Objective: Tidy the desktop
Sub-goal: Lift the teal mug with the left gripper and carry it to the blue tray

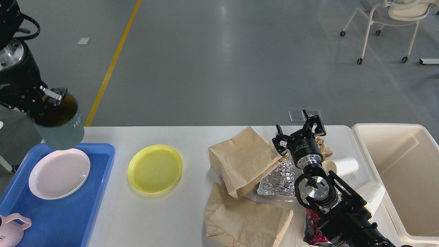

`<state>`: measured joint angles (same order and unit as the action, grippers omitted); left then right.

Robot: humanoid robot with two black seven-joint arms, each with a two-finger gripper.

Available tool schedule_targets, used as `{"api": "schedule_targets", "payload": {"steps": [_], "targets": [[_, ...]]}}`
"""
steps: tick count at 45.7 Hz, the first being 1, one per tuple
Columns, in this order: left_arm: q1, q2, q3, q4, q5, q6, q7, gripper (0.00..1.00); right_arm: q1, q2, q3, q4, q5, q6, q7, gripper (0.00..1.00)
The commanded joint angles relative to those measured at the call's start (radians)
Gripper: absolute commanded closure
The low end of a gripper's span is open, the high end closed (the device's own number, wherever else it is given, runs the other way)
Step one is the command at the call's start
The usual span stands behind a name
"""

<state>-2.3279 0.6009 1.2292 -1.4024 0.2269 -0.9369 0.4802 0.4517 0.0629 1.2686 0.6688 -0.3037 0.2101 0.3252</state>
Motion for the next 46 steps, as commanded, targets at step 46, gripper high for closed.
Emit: {"api": "schedule_targets", "payload": {"steps": [46], "targets": [[0.745,0.076,-0.062,-0.012,0.083,0.540,-0.012,1.00,-0.001,0.000,0.000,0.000,0.000,0.000,0.000,0.00]]}}
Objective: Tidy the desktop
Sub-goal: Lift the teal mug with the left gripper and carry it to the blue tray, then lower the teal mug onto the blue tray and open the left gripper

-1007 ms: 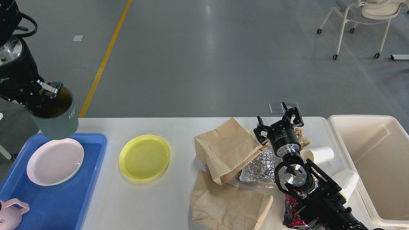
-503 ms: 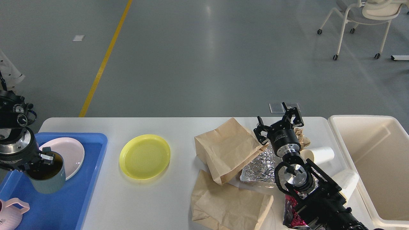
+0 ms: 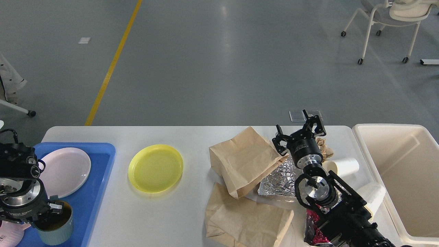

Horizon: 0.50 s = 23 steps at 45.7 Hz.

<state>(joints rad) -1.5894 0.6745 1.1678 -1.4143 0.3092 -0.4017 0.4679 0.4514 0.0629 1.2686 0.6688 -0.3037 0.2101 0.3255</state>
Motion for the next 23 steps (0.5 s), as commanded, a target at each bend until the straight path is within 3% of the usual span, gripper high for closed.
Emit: {"api": "schedule_targets", "payload": {"steps": [1,23], "targets": [[0.009,0.001,0.000,0.000,0.001,0.004,0.000,1.00,0.001,0.000,0.000,0.000,0.000,0.000,0.000,0.00],[0.095,-0.015,0.003,0.006,0.002,0.147,-0.002,1.00,0.000,0.000,0.000,0.000,0.000,0.000,0.000,0.00]]}}
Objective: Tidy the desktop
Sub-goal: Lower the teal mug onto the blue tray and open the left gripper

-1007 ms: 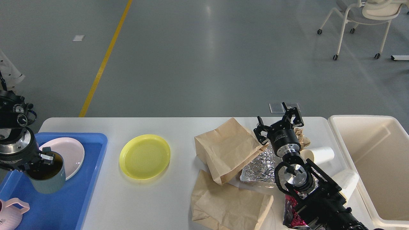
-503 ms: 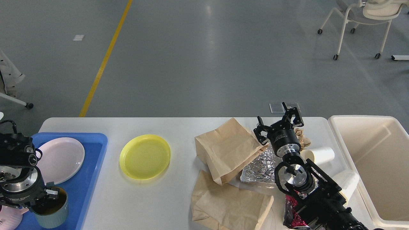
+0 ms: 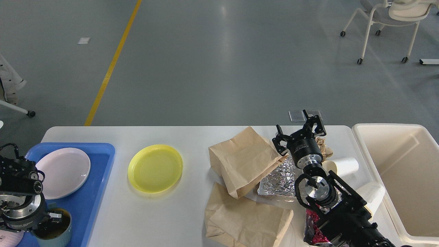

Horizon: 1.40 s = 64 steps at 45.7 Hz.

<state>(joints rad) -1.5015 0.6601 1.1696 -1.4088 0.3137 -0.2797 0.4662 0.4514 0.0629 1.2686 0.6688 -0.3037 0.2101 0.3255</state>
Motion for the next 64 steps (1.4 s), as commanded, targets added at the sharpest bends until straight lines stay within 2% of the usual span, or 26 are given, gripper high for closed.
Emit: {"api": "schedule_targets", "payload": {"steps": [1,10,13,16,29,31,36,38,47,64], "targets": [[0.007,0.000,0.001,0.002,-0.004,0.025,0.000,1.00,0.000,0.000,0.000,0.000,0.000,0.000,0.001,0.00],[0.012,-0.008,-0.001,0.002,-0.013,0.022,0.005,1.00,0.001,0.000,0.000,0.000,0.000,0.000,0.000,0.00],[0.017,-0.008,-0.001,0.002,-0.013,0.019,0.009,0.94,0.000,0.000,0.000,0.000,0.000,0.000,0.000,0.00],[0.018,-0.011,-0.001,0.008,-0.013,0.022,0.011,0.84,0.000,0.000,0.000,0.000,0.000,0.000,0.000,0.00],[0.018,-0.011,-0.001,0.045,-0.015,0.025,0.003,0.56,0.000,0.000,0.000,0.000,0.000,0.000,0.000,0.00],[0.017,-0.010,-0.001,0.054,-0.015,0.025,0.005,0.47,0.000,0.000,0.000,0.000,0.000,0.000,0.000,0.00],[0.012,-0.005,-0.001,0.080,-0.015,0.024,0.005,0.16,0.001,0.000,0.000,0.000,0.000,0.000,0.000,0.00],[0.009,-0.004,-0.001,0.083,-0.015,0.019,0.005,0.09,0.000,0.000,0.000,0.000,0.000,0.000,0.000,0.00],[-0.003,0.001,0.005,0.083,-0.013,-0.036,0.011,0.05,0.000,0.000,0.000,0.000,0.000,0.000,0.001,0.00],[-0.105,0.041,0.005,0.085,-0.012,-0.292,0.014,0.04,0.000,0.000,0.000,0.000,0.000,0.000,0.000,0.00]]}}
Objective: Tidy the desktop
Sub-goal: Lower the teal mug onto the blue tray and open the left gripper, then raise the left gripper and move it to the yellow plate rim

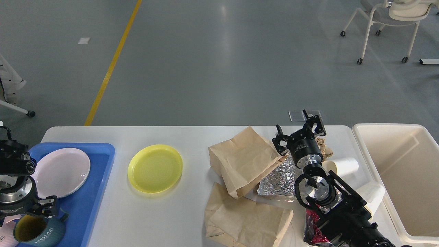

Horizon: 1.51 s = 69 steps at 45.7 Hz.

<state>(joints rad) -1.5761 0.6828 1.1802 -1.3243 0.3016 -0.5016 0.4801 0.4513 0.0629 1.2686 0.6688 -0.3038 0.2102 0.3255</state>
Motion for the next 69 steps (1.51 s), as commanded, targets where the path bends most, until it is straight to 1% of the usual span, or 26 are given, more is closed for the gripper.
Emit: {"api": "schedule_targets", "payload": {"steps": [1,10,18,24,29,34,39,44,51,56,60,65,69], "targets": [[-0.039,0.020,-0.005,0.000,0.001,-0.081,0.000,0.04,0.001,0.000,0.000,0.000,0.000,0.000,0.000,0.00],[-0.131,0.024,-0.005,0.000,-0.002,-0.152,0.000,0.04,0.000,0.000,0.000,0.000,0.000,0.000,0.000,0.00],[-0.266,0.058,-0.016,0.000,-0.004,-0.210,0.000,0.04,0.000,0.000,0.000,0.000,0.000,0.000,0.000,0.00],[-0.364,0.089,-0.040,0.004,-0.004,-0.213,0.000,0.04,0.000,0.000,0.000,0.000,0.000,0.000,0.000,0.00],[-0.433,0.098,-0.085,0.053,-0.036,-0.207,-0.006,0.04,0.000,0.000,0.000,0.000,0.000,0.000,0.000,0.00],[-0.449,0.096,-0.139,0.097,-0.108,-0.207,-0.006,0.04,0.000,0.000,0.000,0.000,0.000,0.000,0.001,0.00],[-0.459,0.089,-0.175,0.137,-0.119,-0.206,0.000,0.04,0.001,0.000,0.000,0.000,0.000,0.000,0.000,0.00],[-0.493,0.069,-0.182,0.188,-0.124,-0.204,-0.001,0.04,0.000,0.000,0.000,0.000,0.000,0.000,0.000,0.00],[-0.573,0.020,-0.171,0.267,-0.116,-0.213,0.002,0.03,0.000,0.000,0.000,0.000,0.000,0.000,0.000,0.00],[-0.604,0.011,-0.169,0.280,-0.107,-0.232,0.003,0.03,0.001,0.000,0.000,0.000,0.000,0.000,0.000,0.00],[-0.605,0.006,-0.168,0.281,-0.104,-0.256,0.006,0.03,0.001,0.000,0.000,0.000,0.000,0.000,0.000,0.00],[-0.585,-0.015,-0.169,0.280,-0.107,-0.264,0.006,0.03,0.001,0.000,0.000,0.000,0.000,0.000,0.000,0.00],[-0.515,-0.046,-0.175,0.280,-0.110,-0.256,0.006,0.03,0.001,0.000,0.000,0.000,0.000,0.000,0.000,0.00]]}}
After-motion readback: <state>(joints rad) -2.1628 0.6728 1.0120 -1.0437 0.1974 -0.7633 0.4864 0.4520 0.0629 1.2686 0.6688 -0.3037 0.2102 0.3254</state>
